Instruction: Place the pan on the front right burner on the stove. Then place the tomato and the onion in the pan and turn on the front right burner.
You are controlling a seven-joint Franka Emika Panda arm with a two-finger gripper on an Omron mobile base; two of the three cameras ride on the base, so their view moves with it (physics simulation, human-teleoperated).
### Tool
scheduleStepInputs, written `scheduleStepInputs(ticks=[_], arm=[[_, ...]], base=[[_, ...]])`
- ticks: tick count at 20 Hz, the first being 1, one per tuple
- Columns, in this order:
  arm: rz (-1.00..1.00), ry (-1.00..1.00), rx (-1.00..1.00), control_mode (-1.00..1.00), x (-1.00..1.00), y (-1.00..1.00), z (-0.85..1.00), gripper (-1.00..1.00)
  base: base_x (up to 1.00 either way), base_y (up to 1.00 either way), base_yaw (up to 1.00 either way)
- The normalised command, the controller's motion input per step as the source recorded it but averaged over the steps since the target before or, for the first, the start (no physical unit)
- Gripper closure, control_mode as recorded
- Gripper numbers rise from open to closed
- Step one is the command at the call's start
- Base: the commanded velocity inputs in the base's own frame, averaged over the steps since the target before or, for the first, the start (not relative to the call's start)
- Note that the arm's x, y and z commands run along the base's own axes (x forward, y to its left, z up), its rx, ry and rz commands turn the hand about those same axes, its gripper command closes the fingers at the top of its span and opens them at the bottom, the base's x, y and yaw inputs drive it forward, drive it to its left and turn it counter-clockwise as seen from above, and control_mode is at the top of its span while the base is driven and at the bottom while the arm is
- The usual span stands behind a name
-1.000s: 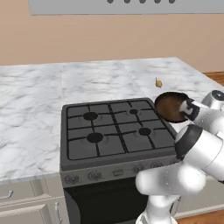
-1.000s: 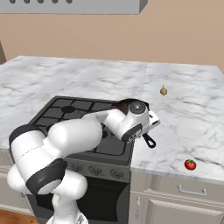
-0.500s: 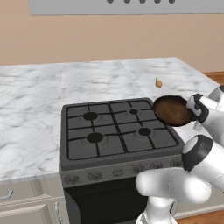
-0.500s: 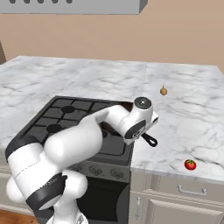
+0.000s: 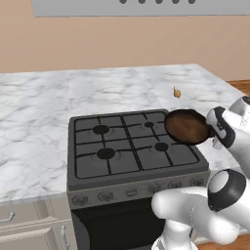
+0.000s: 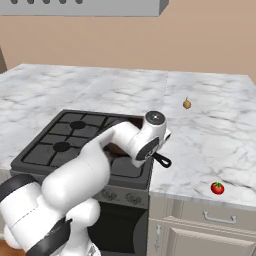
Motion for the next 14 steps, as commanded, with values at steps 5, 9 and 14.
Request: scheduleStepInputs(ticks=[5,9,14], arm=[[0.00,0.03,0.00,-1.00,-0.04,0.45,0.00,1.00],[0.01,0.07,-0.01,-1.00,-0.09,0.43,0.00,1.00],[0.02,0.06,-0.01,-1.00,-0.03,0.37,0.00,1.00]], base=[[0.00,0.00,0.00],[0.00,0.00,0.00],[0.00,0.00,0.00]])
